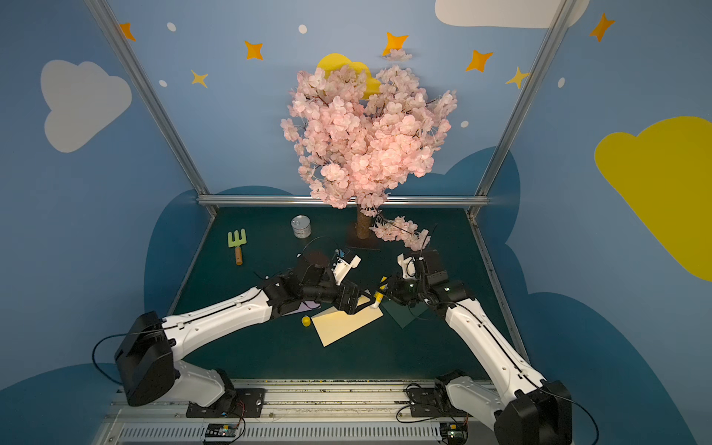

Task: Seal the envelope with a glue stick
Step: Unscrew the glue stick.

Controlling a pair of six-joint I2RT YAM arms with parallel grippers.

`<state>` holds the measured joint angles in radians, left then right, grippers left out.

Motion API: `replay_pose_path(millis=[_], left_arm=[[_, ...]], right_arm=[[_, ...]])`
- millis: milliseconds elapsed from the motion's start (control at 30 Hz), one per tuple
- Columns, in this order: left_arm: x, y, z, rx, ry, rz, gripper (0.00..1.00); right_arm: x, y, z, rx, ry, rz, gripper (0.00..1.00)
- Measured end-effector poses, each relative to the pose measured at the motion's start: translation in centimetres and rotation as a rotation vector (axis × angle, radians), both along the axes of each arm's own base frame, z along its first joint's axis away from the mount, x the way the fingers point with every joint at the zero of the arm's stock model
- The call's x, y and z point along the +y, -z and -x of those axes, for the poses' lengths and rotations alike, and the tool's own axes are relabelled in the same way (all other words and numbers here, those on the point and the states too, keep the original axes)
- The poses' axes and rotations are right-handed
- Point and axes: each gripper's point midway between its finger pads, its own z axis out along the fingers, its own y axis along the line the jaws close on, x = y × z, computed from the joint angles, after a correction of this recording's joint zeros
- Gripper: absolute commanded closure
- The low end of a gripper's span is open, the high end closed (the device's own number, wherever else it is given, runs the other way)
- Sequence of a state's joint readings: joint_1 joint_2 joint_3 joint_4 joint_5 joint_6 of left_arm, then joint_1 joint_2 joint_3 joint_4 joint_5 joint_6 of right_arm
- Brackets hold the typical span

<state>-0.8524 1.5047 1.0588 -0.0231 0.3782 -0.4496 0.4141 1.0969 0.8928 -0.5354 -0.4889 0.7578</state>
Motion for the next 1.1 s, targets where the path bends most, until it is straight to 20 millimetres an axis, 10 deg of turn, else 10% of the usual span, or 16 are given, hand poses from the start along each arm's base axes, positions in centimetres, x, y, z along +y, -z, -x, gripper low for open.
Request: replay_pose_path(millis=[300,567,867,933,1000,1100], left_arm=[[-2.0,1.8,0.8,0.047,0.051,0.002,0.06],[-2.5,1.0,0.6,0.046,0.046,0.028,0.58],[-2.5,1.6,0.2,0.079,0.029,0.025,0.89],[-2.5,1.6,0.2,0.08,0.029,0.025,0.93],[-2.5,1.6,0.2,0.08,0.029,0.026,0.97],[-2.7,1.4,0.4,0.079,0.041,0.033,0.97]], right_arm=[[1.4,-1.0,0.5,-0.044,-0.023,-0.051,1.0],[1.7,-0.4,0.9,-0.04,-0.025,-0.051,1.0],[1.4,-1.0,0.8,-0.062,-0.006,-0.053,1.0],[1.4,-0.9,0.9,-0.059,-0.005,-0.055,0.91],[1.4,-0.9,0.9,-0.061,-0.008,-0.054,0.52],[1.1,-1.1,0.7,-0.08,-0.009,-0.049,0.31]])
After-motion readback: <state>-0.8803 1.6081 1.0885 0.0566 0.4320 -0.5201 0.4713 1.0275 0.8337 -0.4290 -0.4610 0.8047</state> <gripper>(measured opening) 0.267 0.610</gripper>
